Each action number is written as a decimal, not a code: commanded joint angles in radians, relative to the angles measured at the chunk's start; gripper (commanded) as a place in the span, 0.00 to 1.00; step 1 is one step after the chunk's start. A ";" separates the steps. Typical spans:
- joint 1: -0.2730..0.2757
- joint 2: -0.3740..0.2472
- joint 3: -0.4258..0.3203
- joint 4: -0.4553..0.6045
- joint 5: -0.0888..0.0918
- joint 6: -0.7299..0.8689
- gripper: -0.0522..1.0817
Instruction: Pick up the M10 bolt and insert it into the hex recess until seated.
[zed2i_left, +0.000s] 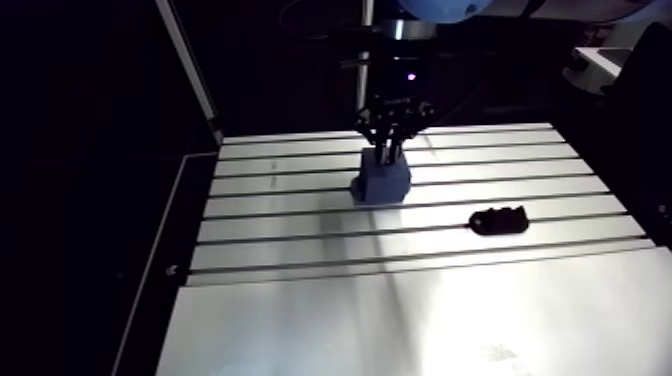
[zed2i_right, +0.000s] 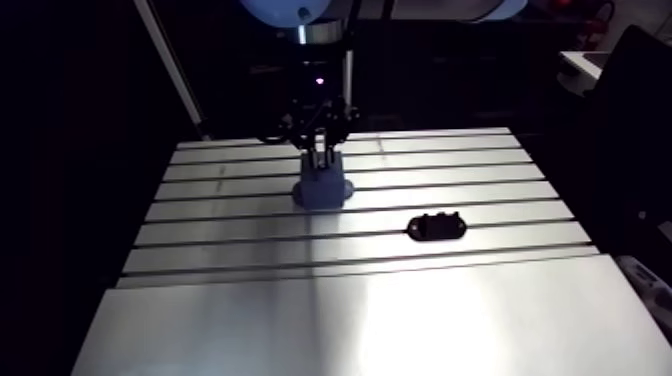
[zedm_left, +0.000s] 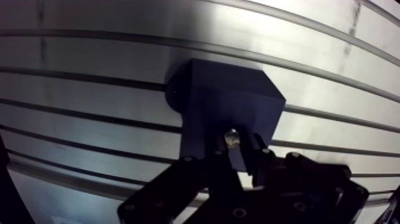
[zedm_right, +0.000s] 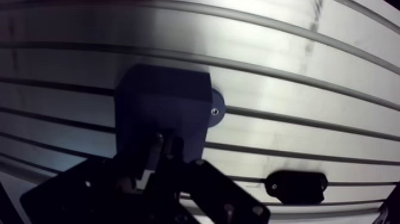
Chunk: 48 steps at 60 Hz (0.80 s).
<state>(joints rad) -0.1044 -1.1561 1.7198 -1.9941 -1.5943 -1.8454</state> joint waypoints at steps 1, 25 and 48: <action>0.000 0.003 -0.002 0.014 0.000 -0.028 0.71; 0.000 0.003 -0.009 0.021 -0.002 -0.048 0.71; 0.000 0.008 -0.013 0.033 -0.002 -0.102 0.71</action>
<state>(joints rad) -0.1044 -1.1497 1.7094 -1.9708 -1.5955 -1.9221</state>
